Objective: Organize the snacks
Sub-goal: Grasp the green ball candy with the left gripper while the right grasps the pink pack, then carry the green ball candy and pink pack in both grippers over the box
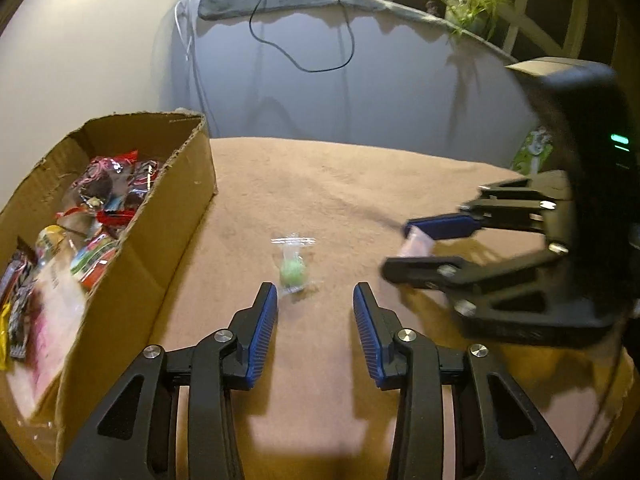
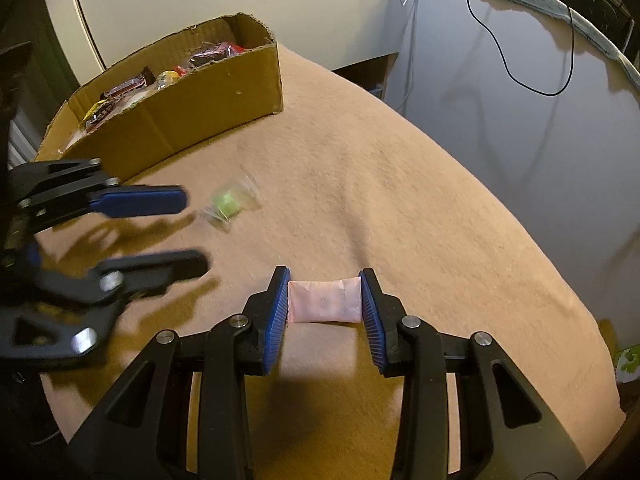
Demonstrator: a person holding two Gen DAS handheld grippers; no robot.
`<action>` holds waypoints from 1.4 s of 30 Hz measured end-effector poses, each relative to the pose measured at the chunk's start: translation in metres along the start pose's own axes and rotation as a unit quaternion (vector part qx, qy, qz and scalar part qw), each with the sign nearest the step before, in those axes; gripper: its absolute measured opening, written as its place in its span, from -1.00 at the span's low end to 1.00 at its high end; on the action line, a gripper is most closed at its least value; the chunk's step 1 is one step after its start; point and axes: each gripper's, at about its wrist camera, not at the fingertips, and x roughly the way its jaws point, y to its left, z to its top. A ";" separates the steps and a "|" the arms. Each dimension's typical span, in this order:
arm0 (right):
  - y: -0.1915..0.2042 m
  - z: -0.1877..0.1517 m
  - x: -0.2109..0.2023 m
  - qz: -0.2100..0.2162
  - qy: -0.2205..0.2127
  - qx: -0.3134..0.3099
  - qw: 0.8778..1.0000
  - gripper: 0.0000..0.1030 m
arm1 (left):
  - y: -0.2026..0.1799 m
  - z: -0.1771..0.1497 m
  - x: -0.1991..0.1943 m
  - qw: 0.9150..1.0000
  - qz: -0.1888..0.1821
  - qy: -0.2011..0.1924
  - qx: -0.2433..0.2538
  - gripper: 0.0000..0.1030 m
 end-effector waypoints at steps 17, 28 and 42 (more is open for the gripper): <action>0.005 -0.014 -0.006 -0.014 -0.011 -0.009 1.000 -0.29 | 0.006 0.011 0.018 1.000 0.003 0.004 0.009 -0.62; 0.006 -0.019 -0.017 -0.021 -0.024 0.013 0.999 -0.37 | 0.008 0.005 -0.010 1.000 -0.015 -0.019 0.007 -0.62; 0.039 0.013 -0.056 -0.011 -0.061 -0.004 0.998 -0.37 | 0.032 0.000 -0.076 0.997 -0.010 -0.077 -0.011 -0.62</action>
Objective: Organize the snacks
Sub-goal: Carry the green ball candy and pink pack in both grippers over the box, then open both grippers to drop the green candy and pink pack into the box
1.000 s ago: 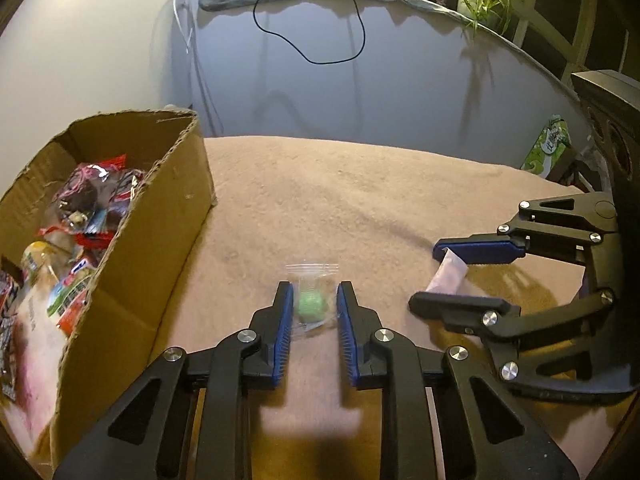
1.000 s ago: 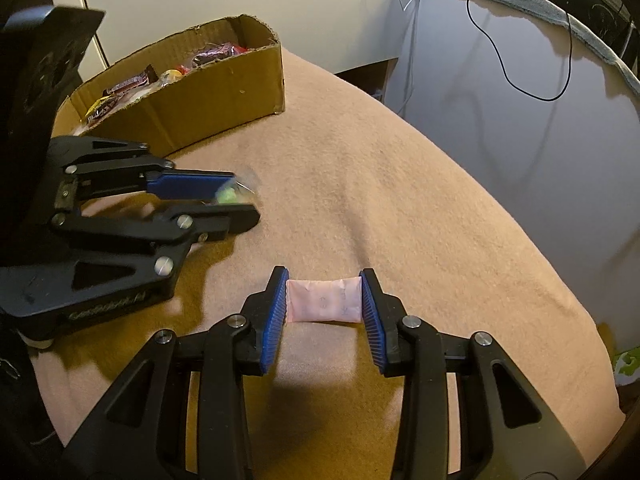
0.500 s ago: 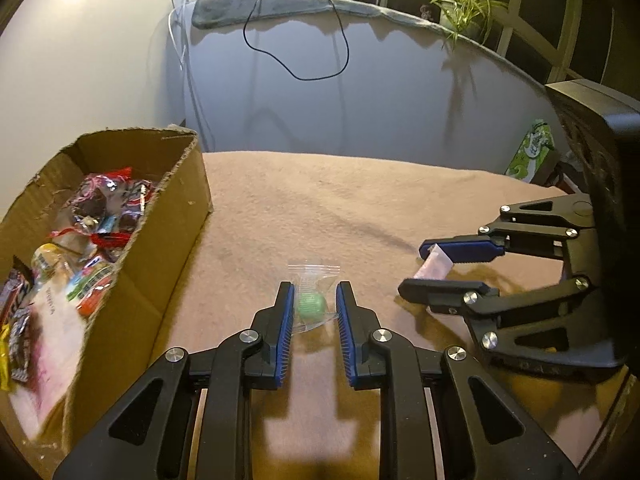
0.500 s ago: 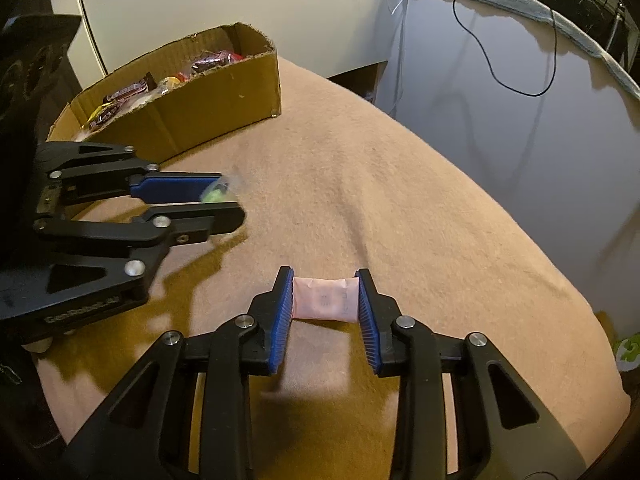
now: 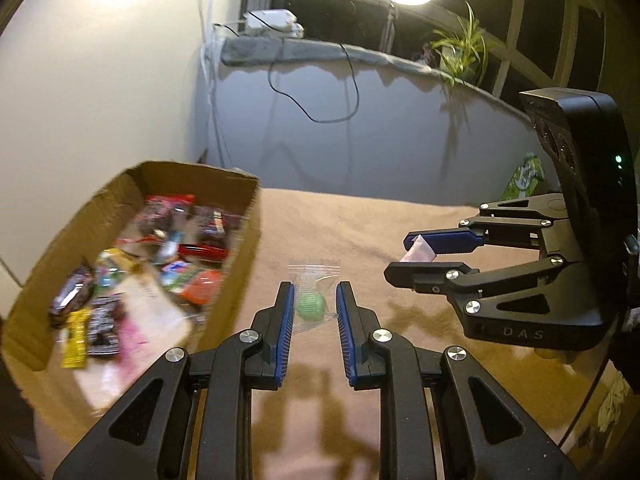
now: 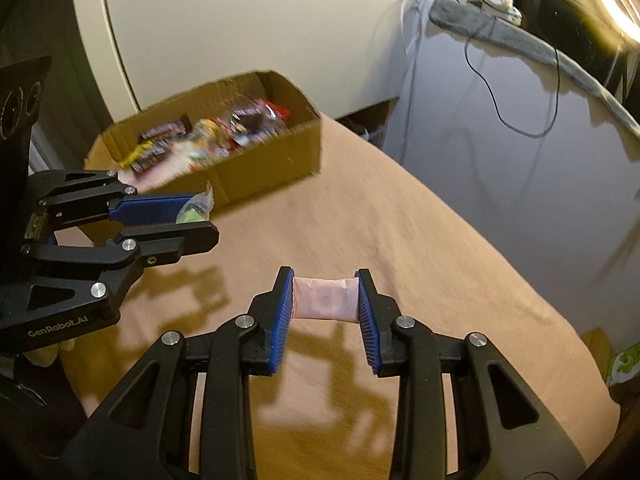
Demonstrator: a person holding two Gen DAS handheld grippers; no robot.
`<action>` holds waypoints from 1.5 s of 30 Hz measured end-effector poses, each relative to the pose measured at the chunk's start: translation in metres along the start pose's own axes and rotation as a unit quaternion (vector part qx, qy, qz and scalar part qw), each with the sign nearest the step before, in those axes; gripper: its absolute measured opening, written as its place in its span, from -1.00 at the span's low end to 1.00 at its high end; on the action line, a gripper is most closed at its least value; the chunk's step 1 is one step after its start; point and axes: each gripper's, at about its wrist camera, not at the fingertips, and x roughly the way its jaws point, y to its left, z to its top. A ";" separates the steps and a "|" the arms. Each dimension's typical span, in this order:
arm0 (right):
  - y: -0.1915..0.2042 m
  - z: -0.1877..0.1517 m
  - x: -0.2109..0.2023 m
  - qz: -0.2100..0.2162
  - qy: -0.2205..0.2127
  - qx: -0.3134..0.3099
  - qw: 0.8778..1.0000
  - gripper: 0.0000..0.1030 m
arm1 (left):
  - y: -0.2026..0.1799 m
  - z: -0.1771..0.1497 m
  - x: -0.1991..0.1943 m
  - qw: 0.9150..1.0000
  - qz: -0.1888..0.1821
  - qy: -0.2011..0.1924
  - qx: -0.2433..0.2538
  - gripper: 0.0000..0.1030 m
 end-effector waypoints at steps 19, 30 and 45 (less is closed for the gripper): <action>0.073 0.080 0.023 0.043 -0.023 -0.040 0.998 -0.37 | 0.080 -0.009 -0.052 0.997 0.052 -0.032 -0.048 -0.62; 0.092 0.102 0.046 0.054 -0.008 -0.046 0.997 -0.37 | 0.103 -0.010 -0.055 0.995 0.066 -0.034 -0.061 -0.62; 0.093 0.116 0.060 0.059 0.001 -0.045 0.997 -0.36 | 0.113 -0.006 -0.052 0.994 0.082 -0.031 -0.061 -0.62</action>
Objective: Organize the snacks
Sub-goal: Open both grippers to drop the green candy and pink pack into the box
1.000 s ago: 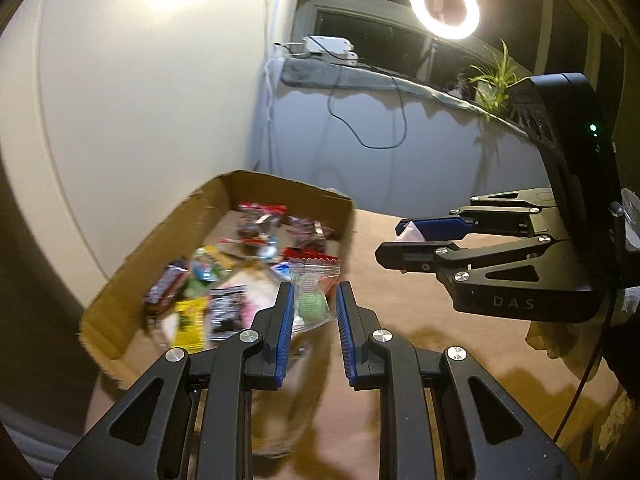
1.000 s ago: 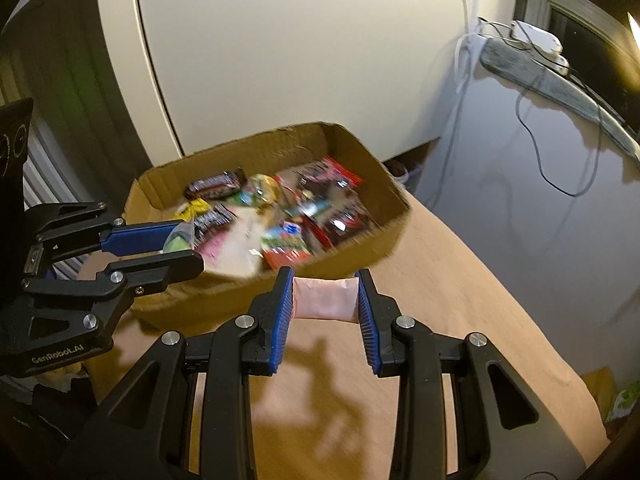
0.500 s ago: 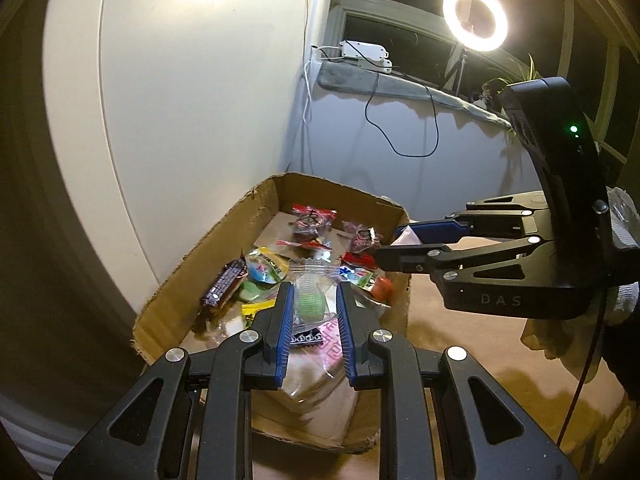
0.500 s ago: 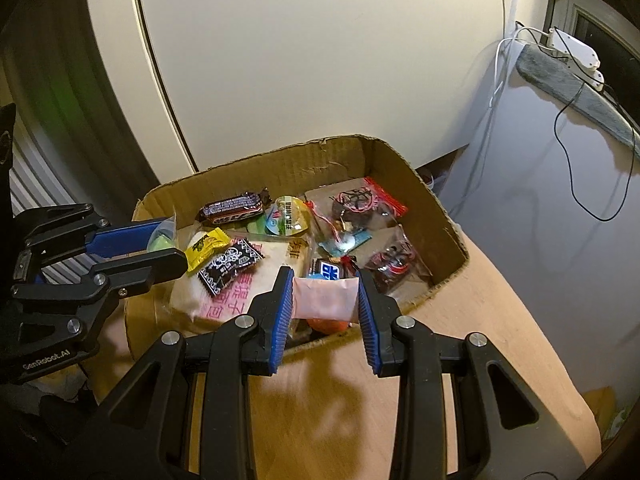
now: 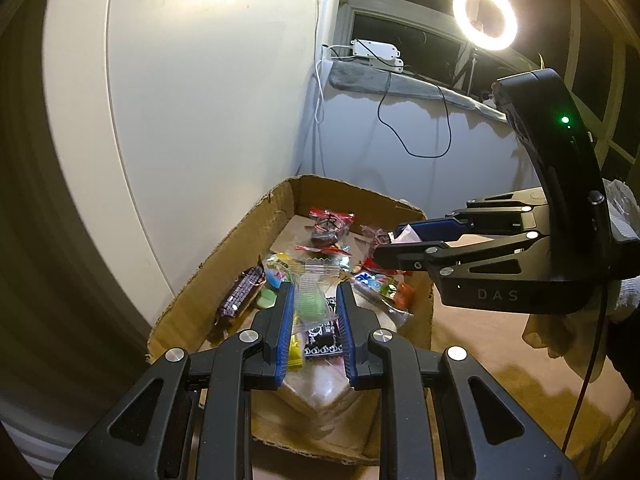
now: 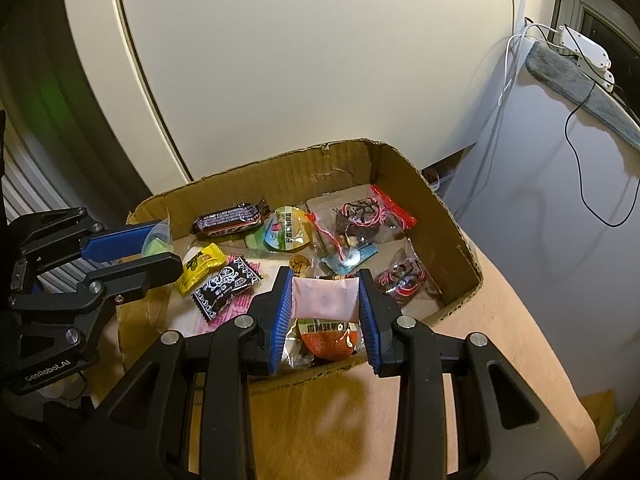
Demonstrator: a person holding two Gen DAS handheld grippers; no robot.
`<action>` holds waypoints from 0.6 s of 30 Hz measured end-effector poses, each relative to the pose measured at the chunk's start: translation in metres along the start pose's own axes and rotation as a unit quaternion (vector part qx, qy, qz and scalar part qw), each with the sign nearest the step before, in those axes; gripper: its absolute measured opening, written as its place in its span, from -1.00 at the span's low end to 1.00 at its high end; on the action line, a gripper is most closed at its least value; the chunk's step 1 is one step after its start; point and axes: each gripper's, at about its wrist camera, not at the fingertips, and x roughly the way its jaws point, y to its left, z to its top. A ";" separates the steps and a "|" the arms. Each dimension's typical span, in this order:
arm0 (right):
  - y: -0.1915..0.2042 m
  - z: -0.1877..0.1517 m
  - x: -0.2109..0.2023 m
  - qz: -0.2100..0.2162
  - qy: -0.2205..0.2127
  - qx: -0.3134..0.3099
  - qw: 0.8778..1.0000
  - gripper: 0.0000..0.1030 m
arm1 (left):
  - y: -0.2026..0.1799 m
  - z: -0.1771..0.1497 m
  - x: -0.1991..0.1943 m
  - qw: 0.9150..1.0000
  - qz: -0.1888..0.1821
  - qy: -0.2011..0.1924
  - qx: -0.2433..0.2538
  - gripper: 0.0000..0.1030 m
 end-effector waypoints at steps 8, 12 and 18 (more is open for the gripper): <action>-0.001 0.005 0.007 0.005 0.002 0.002 1.000 -0.35 | 0.002 0.001 0.003 1.000 0.002 0.000 -0.003 -0.60; 0.000 0.005 0.010 0.006 0.005 -0.003 1.000 -0.30 | 0.002 0.001 0.004 1.000 0.004 0.002 -0.003 -0.59; 0.000 0.005 0.011 0.001 0.006 -0.004 1.000 -0.04 | 0.002 0.003 0.005 1.000 0.007 0.005 -0.003 -0.43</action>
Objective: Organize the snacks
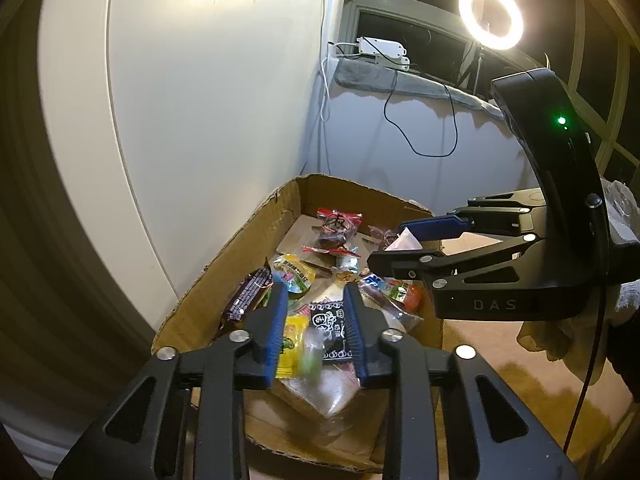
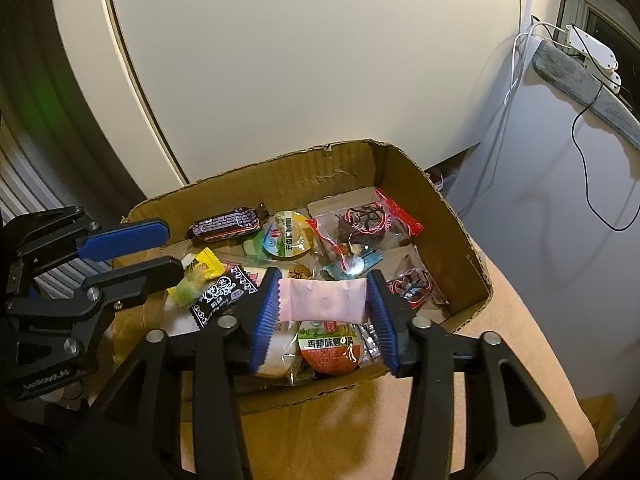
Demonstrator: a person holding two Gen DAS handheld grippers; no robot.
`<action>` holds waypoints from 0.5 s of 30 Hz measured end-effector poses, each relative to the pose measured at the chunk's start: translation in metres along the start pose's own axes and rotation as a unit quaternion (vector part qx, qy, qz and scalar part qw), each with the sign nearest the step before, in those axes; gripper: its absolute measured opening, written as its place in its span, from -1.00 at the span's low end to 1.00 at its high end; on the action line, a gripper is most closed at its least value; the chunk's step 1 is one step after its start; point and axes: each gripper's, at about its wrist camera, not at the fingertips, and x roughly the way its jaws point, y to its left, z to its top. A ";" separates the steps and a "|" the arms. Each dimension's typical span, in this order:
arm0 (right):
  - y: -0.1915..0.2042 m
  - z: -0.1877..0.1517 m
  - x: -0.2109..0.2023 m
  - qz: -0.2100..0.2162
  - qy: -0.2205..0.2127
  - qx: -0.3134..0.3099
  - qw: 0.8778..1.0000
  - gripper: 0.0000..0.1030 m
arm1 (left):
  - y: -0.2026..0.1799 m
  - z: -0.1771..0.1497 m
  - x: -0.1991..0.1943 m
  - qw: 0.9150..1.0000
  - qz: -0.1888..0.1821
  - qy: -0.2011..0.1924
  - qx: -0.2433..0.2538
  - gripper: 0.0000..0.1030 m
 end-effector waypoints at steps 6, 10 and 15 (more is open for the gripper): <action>-0.003 -0.001 -0.002 -0.010 -0.004 0.002 1.000 0.36 | 0.001 0.000 -0.001 1.000 0.004 0.000 0.002 -0.14; -0.004 -0.001 -0.005 -0.021 -0.007 0.001 1.000 0.53 | 0.002 0.000 -0.002 1.000 0.008 0.000 0.003 0.07; -0.004 -0.001 -0.007 -0.035 -0.010 -0.002 0.999 0.65 | 0.005 0.000 -0.003 1.000 0.018 0.001 0.001 0.30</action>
